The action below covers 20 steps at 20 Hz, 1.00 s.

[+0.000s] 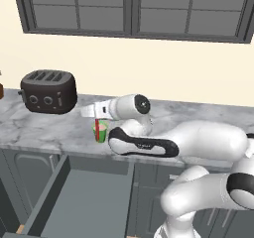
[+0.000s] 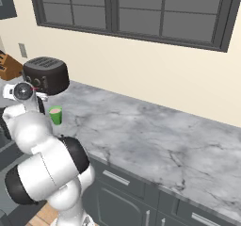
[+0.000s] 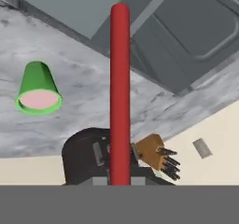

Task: Pick up the straw from the left drawer and put it inside the smoothie cup.

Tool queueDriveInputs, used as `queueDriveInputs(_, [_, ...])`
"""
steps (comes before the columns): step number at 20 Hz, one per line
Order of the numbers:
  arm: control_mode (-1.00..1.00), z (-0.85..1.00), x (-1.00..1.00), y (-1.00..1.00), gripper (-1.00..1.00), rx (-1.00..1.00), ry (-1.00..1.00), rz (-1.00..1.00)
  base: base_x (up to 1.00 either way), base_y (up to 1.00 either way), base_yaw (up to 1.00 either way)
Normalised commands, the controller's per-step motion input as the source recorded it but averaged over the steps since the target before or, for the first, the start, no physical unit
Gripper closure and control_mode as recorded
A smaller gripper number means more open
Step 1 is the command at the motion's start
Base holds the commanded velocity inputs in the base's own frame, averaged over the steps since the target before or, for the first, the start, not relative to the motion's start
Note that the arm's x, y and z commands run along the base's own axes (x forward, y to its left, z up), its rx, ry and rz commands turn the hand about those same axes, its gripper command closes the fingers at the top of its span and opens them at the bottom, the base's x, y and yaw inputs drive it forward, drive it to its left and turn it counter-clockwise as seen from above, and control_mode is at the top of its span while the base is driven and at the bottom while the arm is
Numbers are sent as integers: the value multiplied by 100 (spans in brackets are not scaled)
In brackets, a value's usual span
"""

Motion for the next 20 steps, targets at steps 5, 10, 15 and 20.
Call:
queueDriveInputs(5, [-100,6,63,-53,100,10,0,67,0,0,0])
queueDriveInputs(10, [-100,2,79,-13,100,19,0,74,0,0,0])
queueDriveInputs(15, [-100,3,19,0,100,4,0,17,0,0,0])
queueDriveInputs(20, [-100,-6,0,-25,100,0,-15,16,0,0,0])
